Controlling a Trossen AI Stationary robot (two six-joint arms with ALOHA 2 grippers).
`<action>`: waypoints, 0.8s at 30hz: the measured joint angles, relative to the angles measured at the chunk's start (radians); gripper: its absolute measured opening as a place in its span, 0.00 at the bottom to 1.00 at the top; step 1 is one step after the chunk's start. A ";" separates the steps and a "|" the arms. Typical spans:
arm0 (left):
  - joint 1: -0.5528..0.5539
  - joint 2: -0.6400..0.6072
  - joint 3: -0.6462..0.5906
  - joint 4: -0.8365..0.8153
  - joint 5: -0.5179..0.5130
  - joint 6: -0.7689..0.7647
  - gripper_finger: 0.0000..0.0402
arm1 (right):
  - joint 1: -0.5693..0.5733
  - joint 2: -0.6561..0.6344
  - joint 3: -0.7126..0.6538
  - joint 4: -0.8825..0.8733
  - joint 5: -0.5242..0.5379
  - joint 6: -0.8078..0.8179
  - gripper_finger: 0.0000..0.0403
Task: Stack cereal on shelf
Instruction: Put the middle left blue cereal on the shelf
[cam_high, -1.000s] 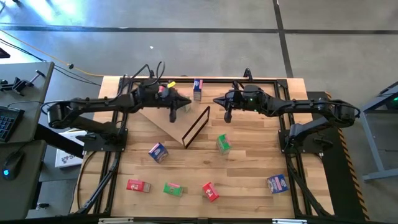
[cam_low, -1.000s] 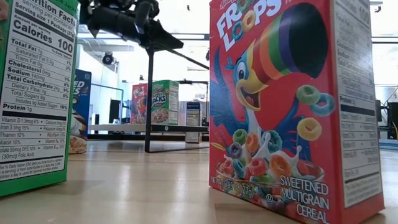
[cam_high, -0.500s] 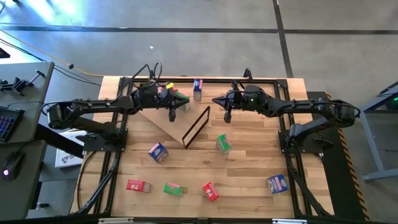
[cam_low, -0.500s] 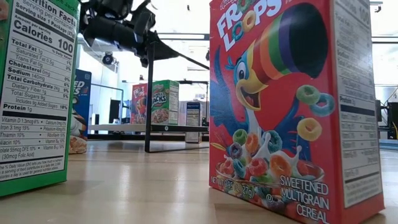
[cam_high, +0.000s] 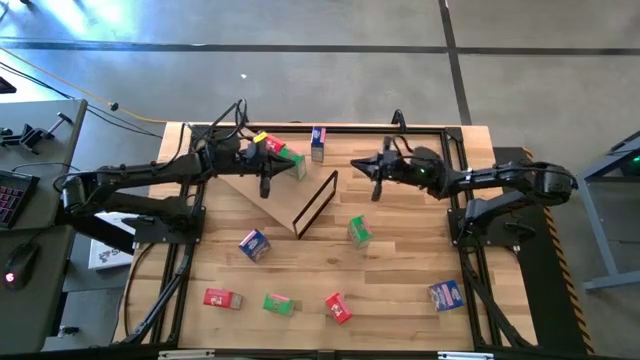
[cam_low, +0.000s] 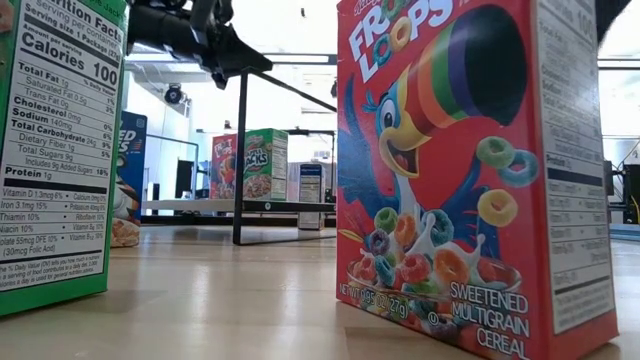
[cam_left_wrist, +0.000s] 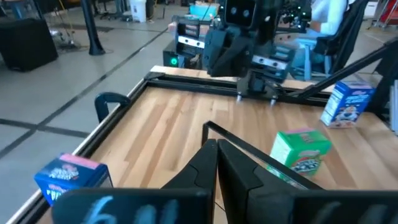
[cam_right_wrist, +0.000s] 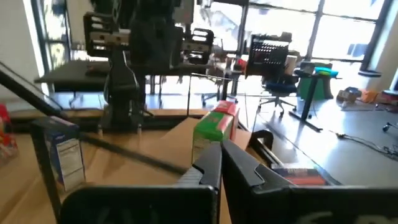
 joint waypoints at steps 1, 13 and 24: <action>0.003 -0.008 0.000 -0.021 0.007 -0.018 0.01 | 0.000 0.000 -0.035 0.051 0.005 0.016 0.00; -0.027 -0.013 0.194 -0.554 0.006 -0.069 0.02 | 0.008 0.000 -0.163 0.204 0.024 0.060 0.00; -0.119 0.060 0.398 -1.113 -0.070 -0.150 0.23 | -0.004 -0.028 -0.160 0.204 0.005 -0.014 0.00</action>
